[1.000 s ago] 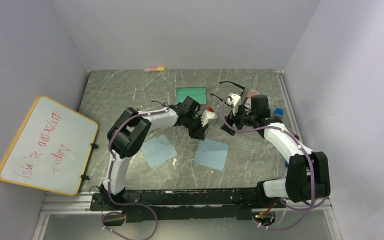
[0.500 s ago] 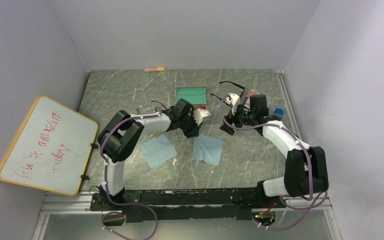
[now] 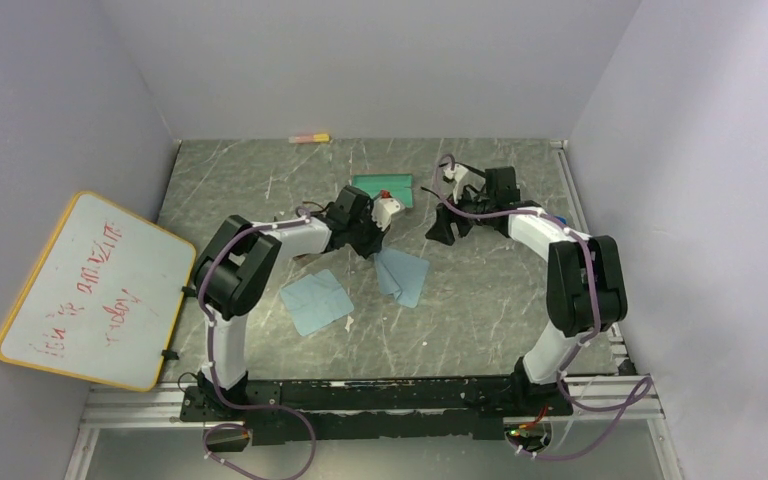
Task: Organize the sunglasses
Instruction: Adjust the glasses cleaning cloth at the center of the board, then fold the glasses cleaning cloth at the center of the board.
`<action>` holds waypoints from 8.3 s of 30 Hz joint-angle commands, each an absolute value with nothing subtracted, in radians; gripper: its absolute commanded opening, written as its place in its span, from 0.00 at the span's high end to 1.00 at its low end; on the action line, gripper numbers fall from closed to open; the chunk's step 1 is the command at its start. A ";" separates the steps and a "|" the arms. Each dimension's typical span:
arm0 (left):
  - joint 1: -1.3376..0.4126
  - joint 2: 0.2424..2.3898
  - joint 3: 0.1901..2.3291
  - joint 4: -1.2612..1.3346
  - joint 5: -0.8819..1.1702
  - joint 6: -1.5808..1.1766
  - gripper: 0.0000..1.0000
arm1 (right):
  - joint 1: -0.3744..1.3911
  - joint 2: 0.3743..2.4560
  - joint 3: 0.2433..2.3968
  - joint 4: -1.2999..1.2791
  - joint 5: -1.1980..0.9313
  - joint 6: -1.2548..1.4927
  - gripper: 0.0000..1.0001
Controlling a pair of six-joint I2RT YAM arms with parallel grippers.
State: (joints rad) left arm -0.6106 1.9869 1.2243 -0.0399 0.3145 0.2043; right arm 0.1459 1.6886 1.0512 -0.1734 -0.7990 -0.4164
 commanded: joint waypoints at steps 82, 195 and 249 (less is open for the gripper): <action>-0.618 1.921 1.071 0.103 0.368 0.126 0.95 | 0.238 1.935 1.076 -0.338 -0.773 -0.441 0.66; -0.652 1.876 1.146 0.135 0.169 0.267 0.95 | 0.339 1.664 0.965 0.062 -0.383 -0.457 1.00; -0.695 1.824 1.082 0.180 0.109 0.296 0.95 | 0.354 1.642 0.961 -0.032 -0.420 -0.523 1.00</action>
